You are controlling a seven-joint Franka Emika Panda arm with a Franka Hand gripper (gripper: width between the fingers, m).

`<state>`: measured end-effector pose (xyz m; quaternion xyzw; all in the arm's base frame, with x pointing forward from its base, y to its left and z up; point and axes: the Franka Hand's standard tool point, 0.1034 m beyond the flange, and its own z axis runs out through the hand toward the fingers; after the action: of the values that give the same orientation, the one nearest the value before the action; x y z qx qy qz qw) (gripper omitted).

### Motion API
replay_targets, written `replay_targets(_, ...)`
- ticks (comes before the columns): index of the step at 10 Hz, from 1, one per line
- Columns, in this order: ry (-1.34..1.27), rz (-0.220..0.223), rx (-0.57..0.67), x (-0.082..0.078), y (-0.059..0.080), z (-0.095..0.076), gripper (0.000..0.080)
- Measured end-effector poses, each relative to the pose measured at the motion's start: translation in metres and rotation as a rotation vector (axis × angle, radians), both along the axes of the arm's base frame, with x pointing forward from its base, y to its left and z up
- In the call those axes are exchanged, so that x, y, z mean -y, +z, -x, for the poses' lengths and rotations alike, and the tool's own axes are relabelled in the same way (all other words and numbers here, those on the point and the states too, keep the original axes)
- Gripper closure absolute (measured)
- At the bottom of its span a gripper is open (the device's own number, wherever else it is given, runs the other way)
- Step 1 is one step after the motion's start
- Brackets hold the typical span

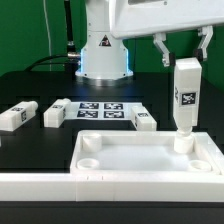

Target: Assemble desk

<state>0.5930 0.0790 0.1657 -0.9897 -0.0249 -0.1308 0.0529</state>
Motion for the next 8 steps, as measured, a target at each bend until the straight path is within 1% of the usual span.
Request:
replay_targets(2,0.050,0.019,0.029,0.001,0.008,-0.011,0.0512)
replay_targets(5,0.042,0.016,0.046,0.001,0.007,-0.011,0.0512)
replay_targets(6,0.055,0.027,0.142,0.000,0.011,-0.019,0.0512)
replay_targets(7,0.095,0.045,0.215,-0.006,0.008,-0.021,0.0512)
replay_targets(8,0.125,0.055,0.213,-0.008,0.006,-0.021,0.0512)
